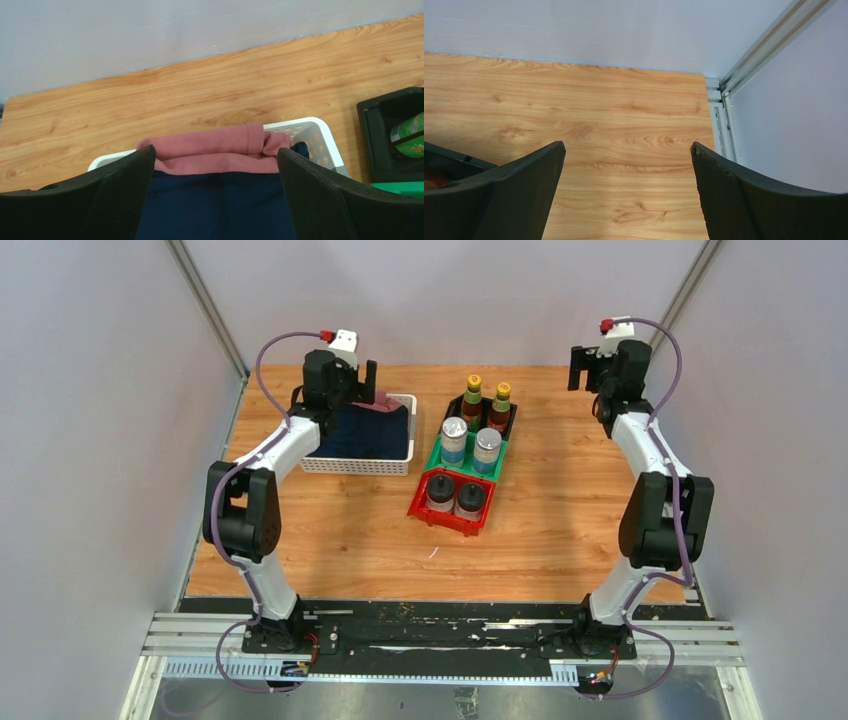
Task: Organize the condiment bottles
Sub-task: Reset both arms
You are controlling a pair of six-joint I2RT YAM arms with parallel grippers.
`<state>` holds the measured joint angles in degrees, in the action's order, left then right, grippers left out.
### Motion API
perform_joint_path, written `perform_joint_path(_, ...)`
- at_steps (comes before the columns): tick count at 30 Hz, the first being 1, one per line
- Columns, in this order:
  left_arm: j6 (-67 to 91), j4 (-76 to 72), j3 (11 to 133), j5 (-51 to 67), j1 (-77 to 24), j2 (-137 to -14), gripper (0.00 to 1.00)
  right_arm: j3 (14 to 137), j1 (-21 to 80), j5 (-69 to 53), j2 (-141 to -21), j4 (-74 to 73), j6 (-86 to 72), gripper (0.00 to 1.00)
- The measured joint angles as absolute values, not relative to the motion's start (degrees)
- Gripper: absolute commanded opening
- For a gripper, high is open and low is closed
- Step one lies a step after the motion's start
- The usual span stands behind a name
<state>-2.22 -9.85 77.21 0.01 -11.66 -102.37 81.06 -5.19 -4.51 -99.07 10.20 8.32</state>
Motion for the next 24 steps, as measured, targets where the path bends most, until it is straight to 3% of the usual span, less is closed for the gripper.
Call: perform_joint_path(24,-1.3,-17.3,73.8,0.2,-8.6,-103.8,1.0,78.9,-4.8,-8.9,-109.4,17.6,7.3,1.0)
